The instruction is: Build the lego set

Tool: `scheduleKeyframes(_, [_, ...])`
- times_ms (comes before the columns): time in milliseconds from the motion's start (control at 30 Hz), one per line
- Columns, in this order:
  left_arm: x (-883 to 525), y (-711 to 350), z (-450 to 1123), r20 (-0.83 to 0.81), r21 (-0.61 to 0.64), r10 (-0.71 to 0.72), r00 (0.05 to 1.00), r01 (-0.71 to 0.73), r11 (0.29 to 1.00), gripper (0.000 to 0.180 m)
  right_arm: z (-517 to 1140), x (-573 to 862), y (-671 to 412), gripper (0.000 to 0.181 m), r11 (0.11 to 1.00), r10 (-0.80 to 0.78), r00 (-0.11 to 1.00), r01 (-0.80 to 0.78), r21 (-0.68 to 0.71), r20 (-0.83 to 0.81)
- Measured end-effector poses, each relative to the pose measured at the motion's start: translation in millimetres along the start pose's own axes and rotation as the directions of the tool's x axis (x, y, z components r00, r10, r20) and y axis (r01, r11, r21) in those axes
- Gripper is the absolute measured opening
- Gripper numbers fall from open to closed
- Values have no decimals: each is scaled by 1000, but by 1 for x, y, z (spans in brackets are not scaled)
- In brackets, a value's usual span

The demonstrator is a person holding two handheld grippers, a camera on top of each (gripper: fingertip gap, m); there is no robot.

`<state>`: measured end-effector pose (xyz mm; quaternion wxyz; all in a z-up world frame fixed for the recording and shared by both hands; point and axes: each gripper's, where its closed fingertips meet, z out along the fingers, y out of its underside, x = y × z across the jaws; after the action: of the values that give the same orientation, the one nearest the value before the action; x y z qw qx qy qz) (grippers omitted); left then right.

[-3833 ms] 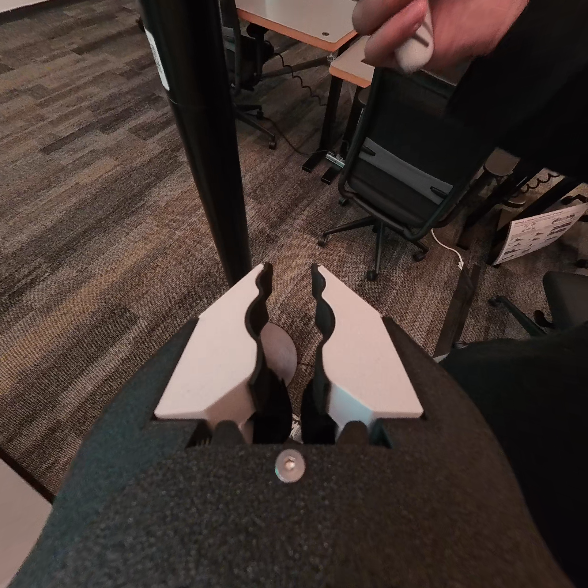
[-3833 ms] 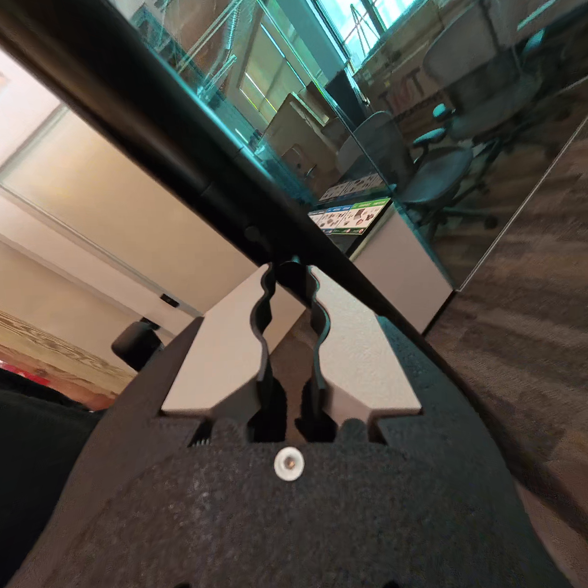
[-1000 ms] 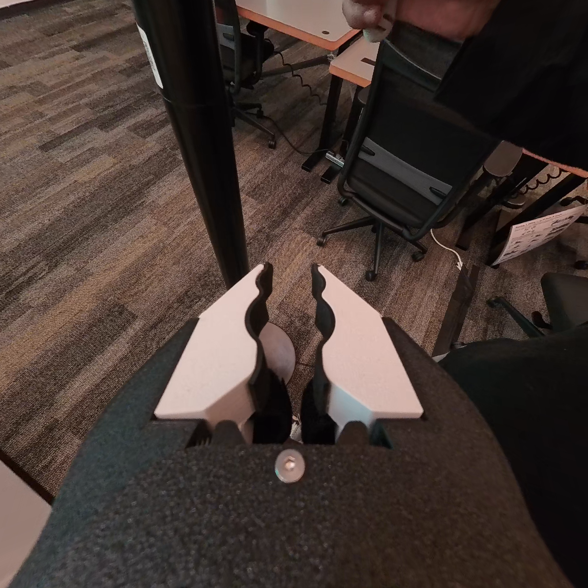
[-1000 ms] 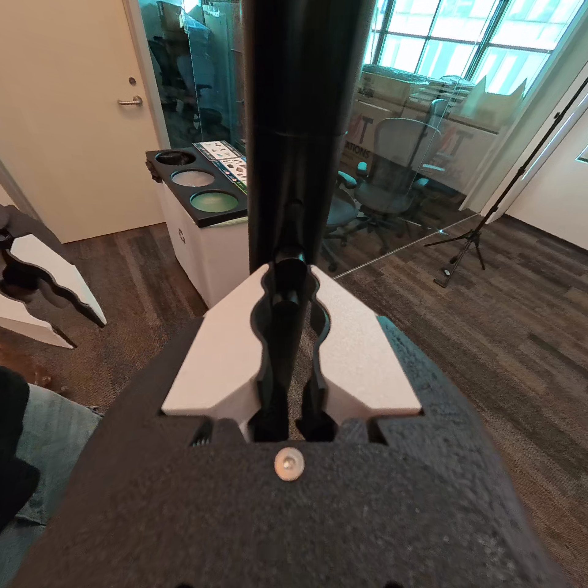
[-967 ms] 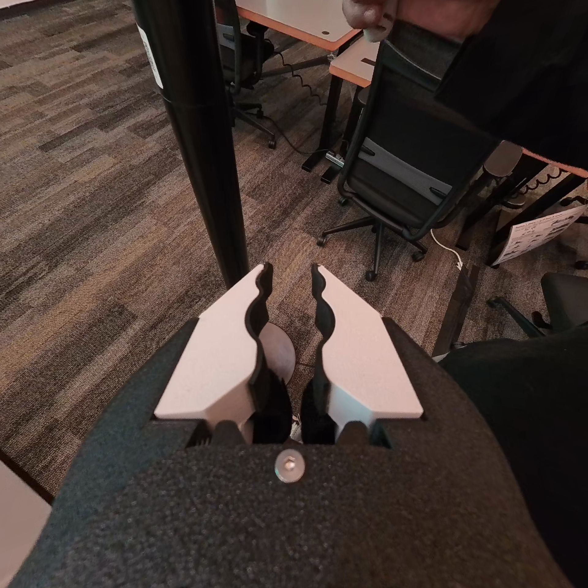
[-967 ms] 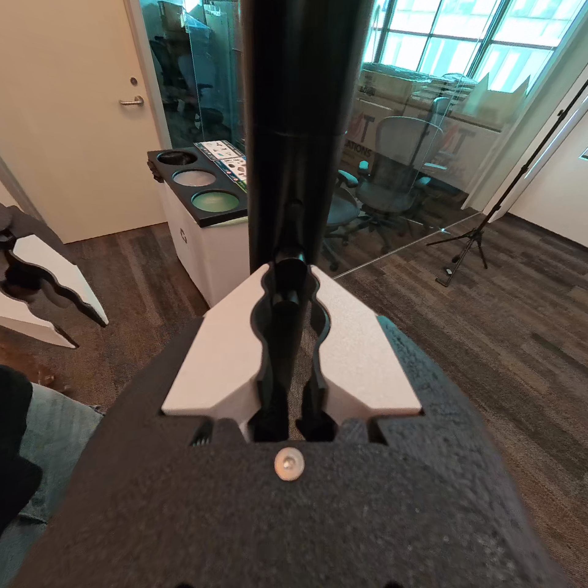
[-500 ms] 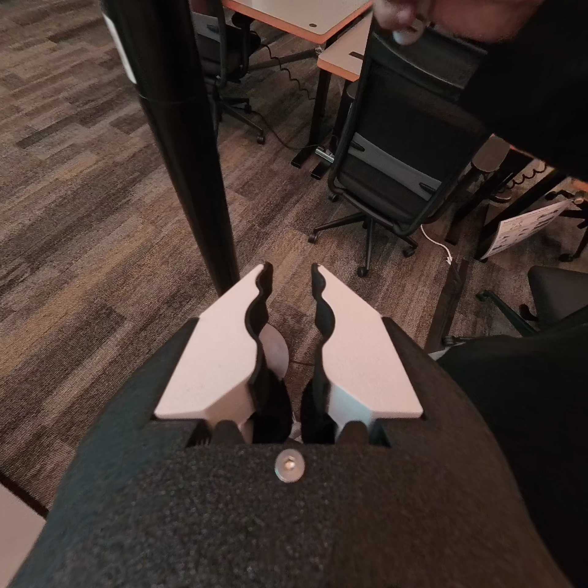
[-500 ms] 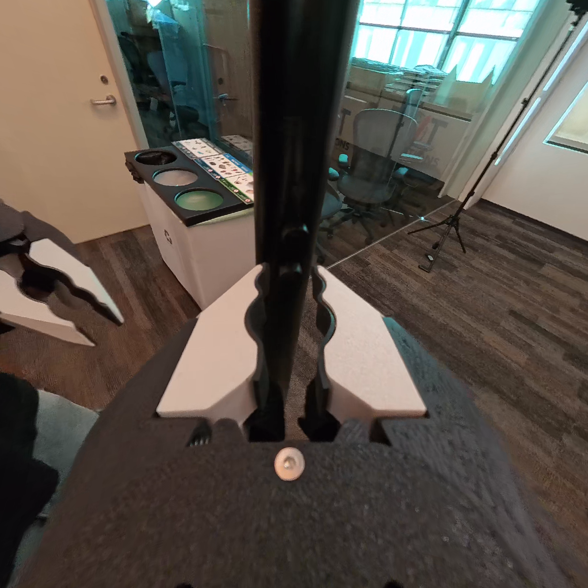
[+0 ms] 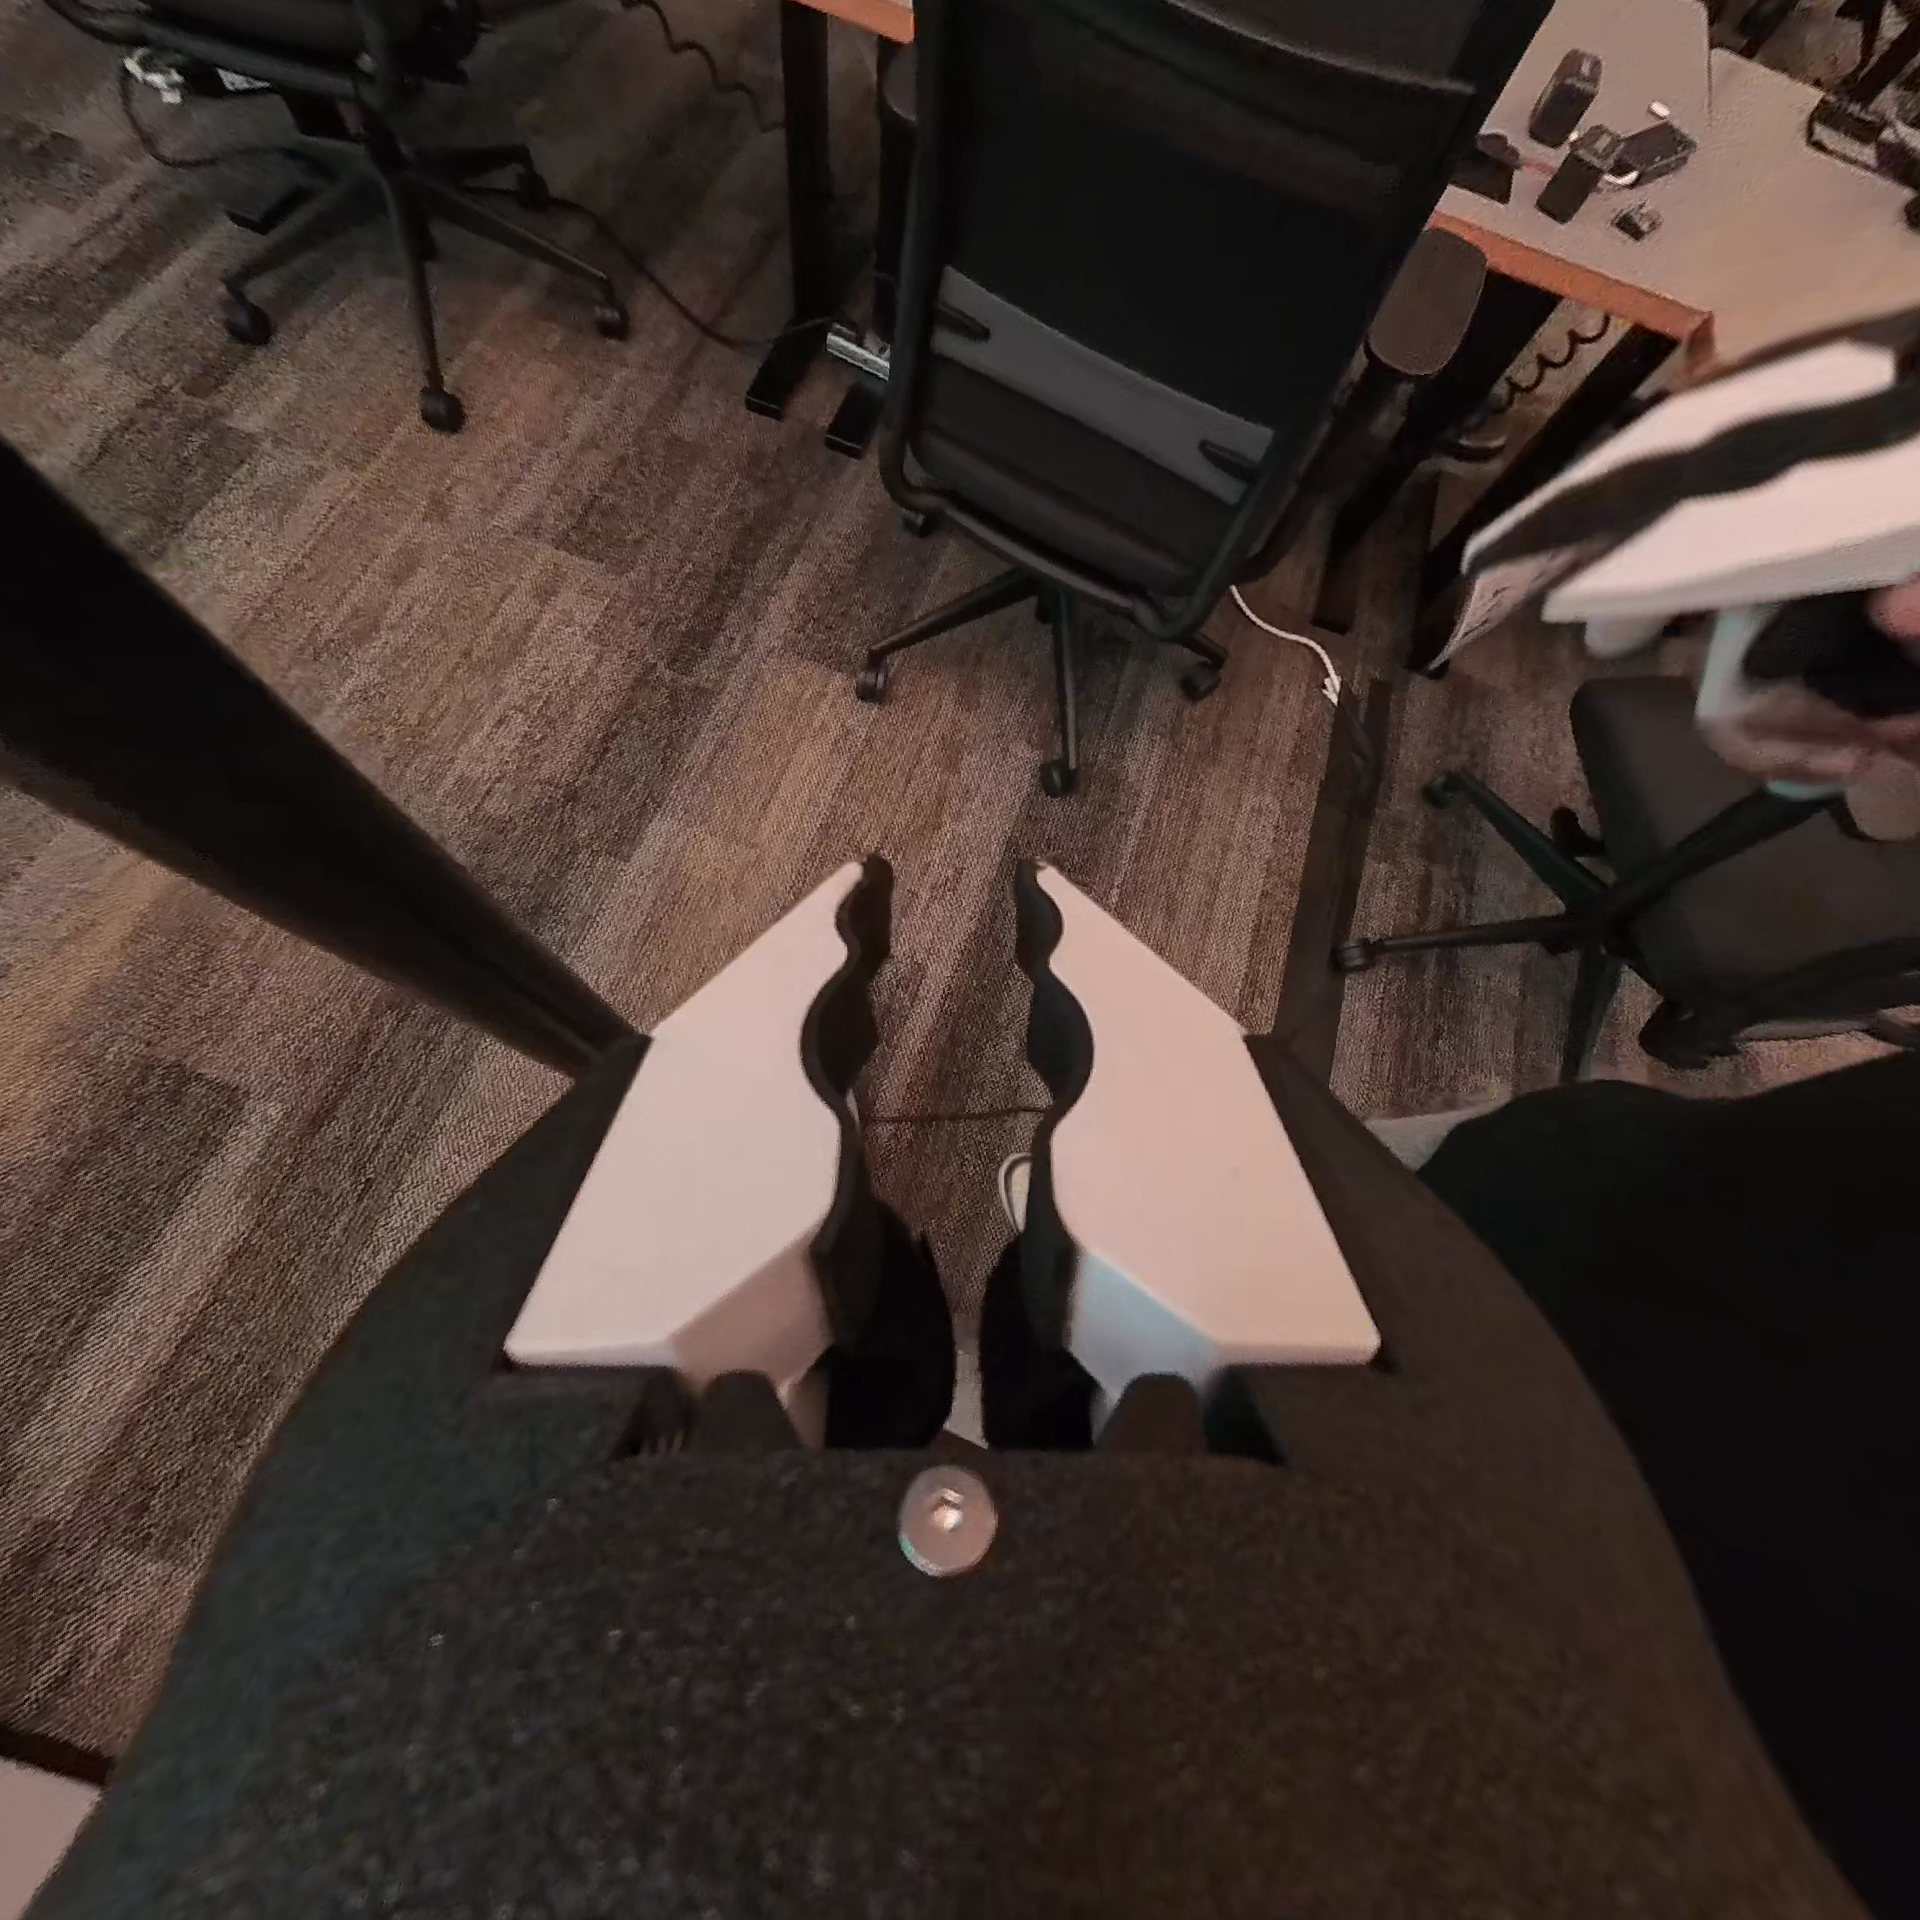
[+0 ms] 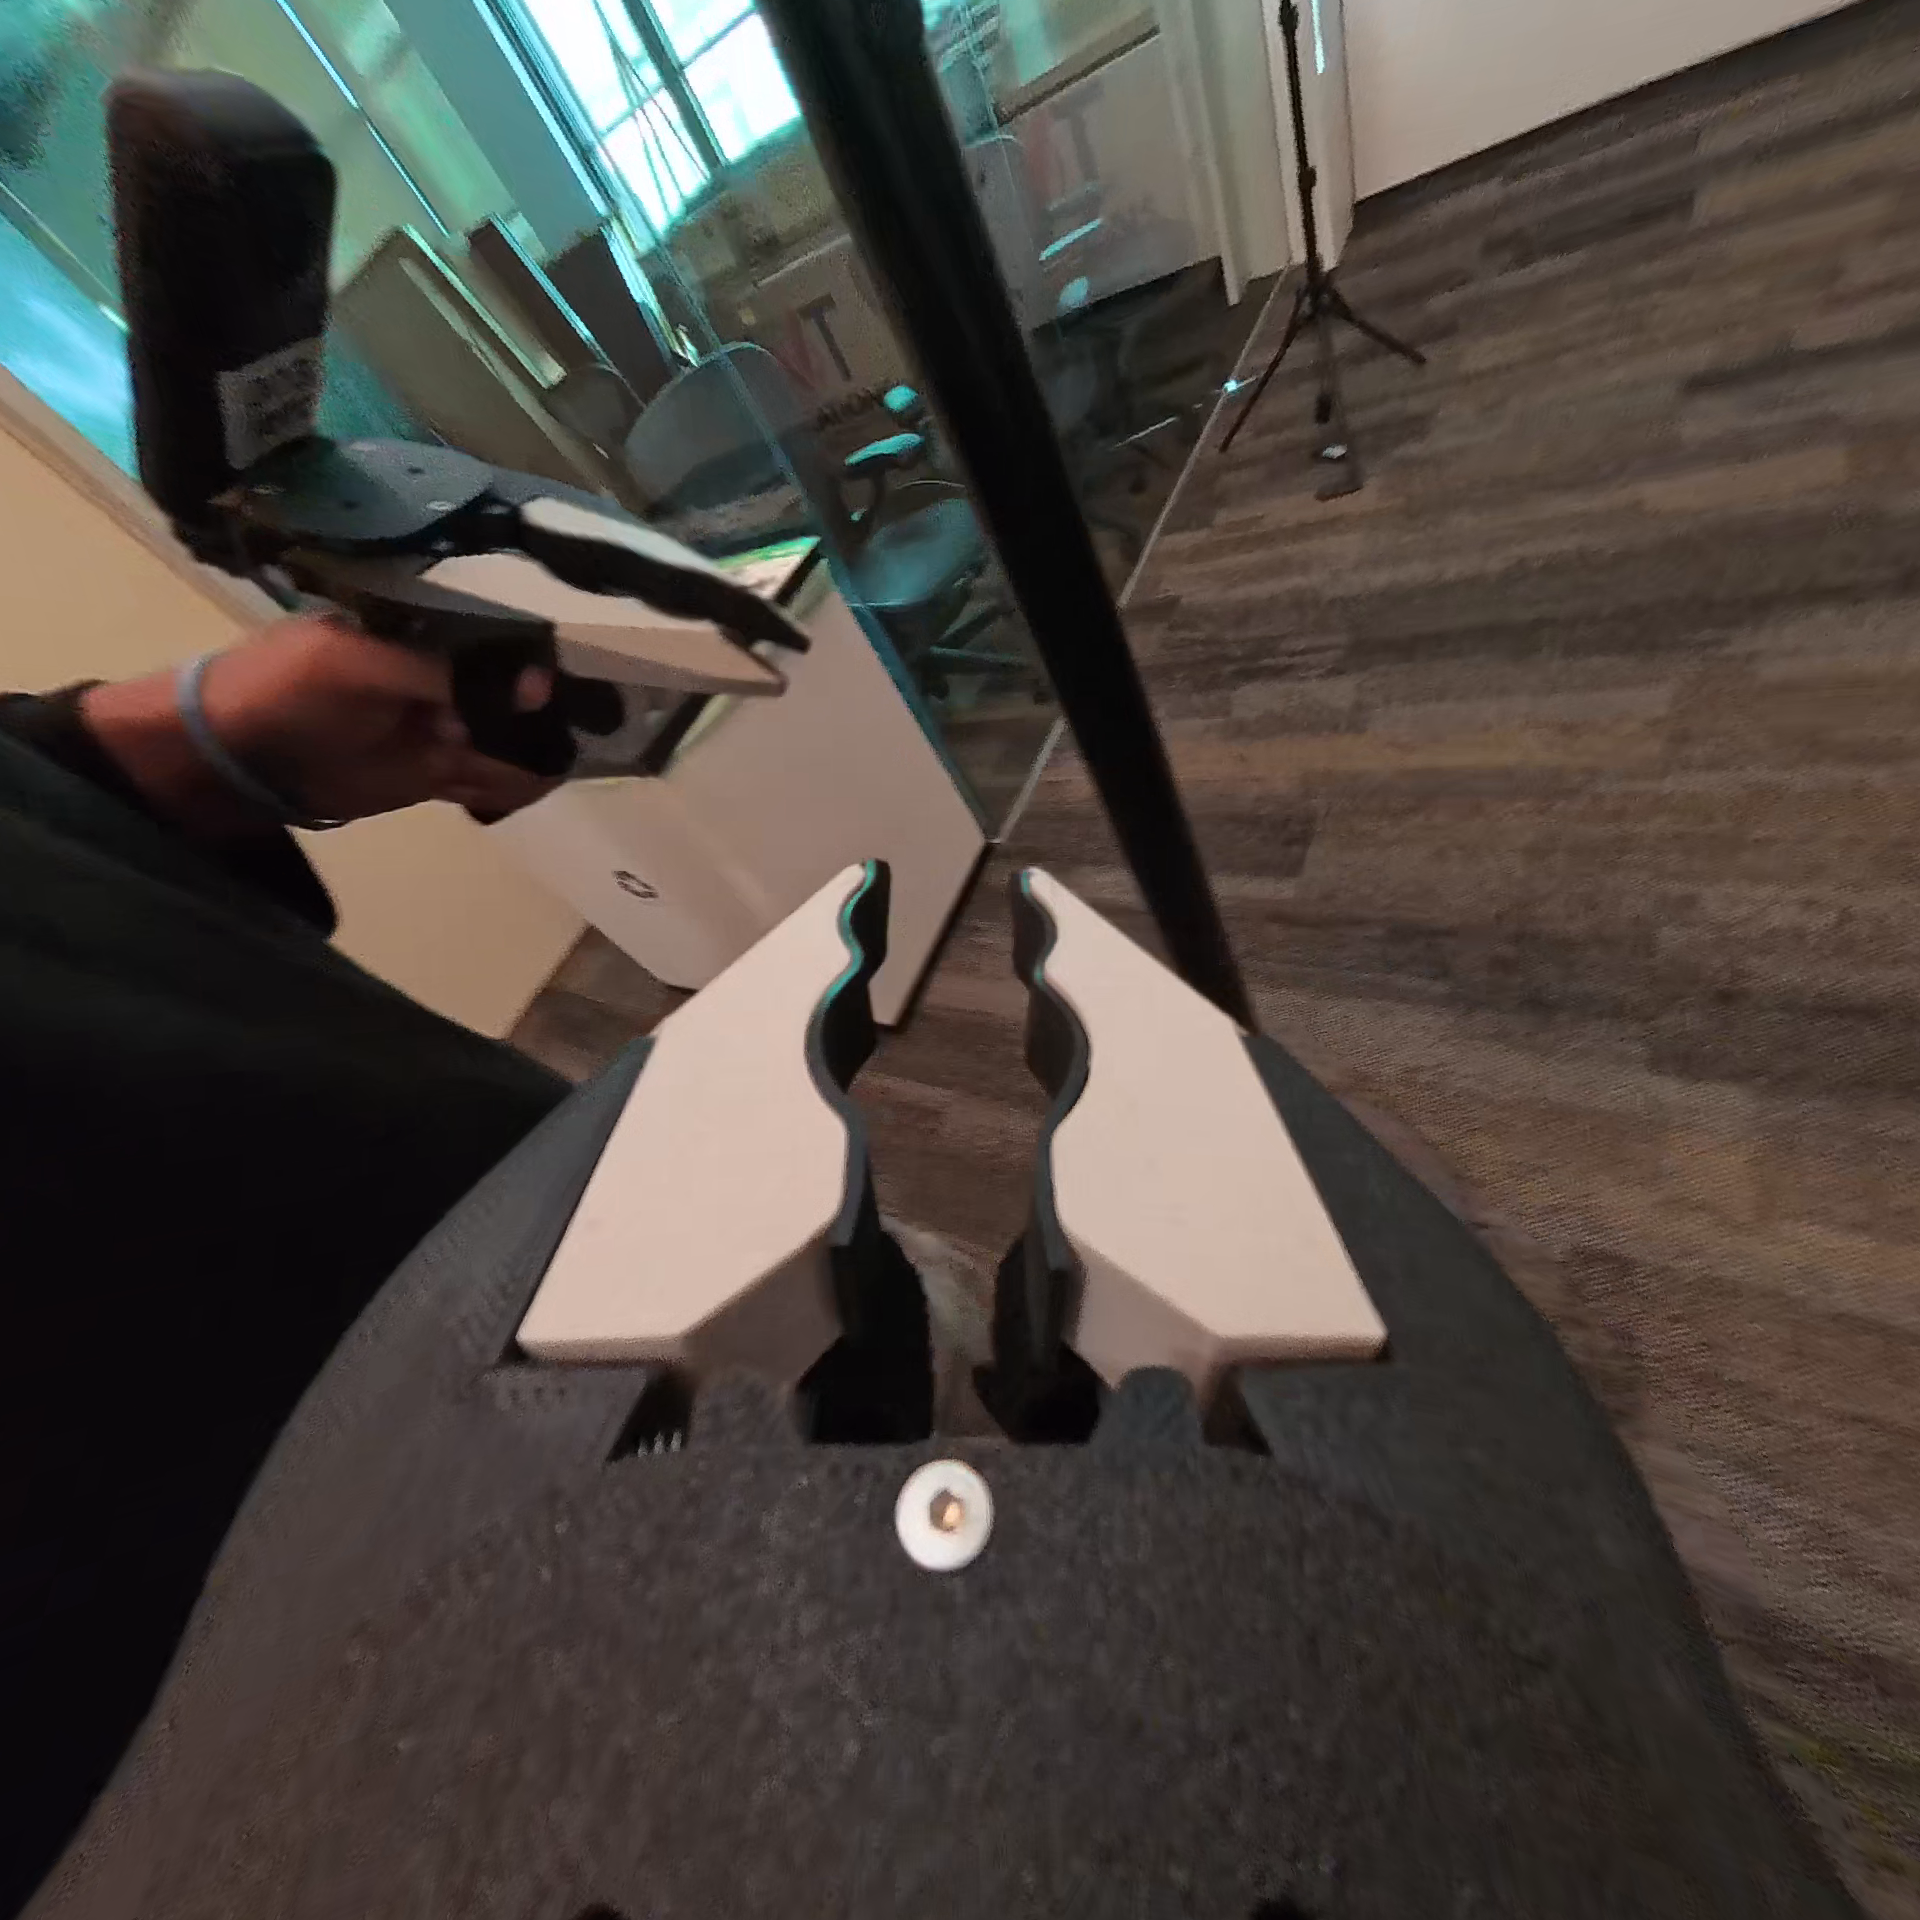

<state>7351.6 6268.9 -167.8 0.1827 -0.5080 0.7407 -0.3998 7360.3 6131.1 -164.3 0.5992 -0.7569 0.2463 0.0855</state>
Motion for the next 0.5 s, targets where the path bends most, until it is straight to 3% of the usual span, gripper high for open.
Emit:
scheduleKeyframes(133, [1,0,-2,-1,5,5,1000,-5,1000,22,21,-27,16,22,999,43,995,-41,-23,90])
scheduleKeyframes(300, [-30,1,-27,45,48,16,999,-18,999,22,92,-65,-21,21,993,-105,975,113,-33,197])
scheduleKeyframes(500, [-124,43,-98,133,125,-91,987,74,989,21,215,-127,-65,20,967,-236,921,254,-19,309])
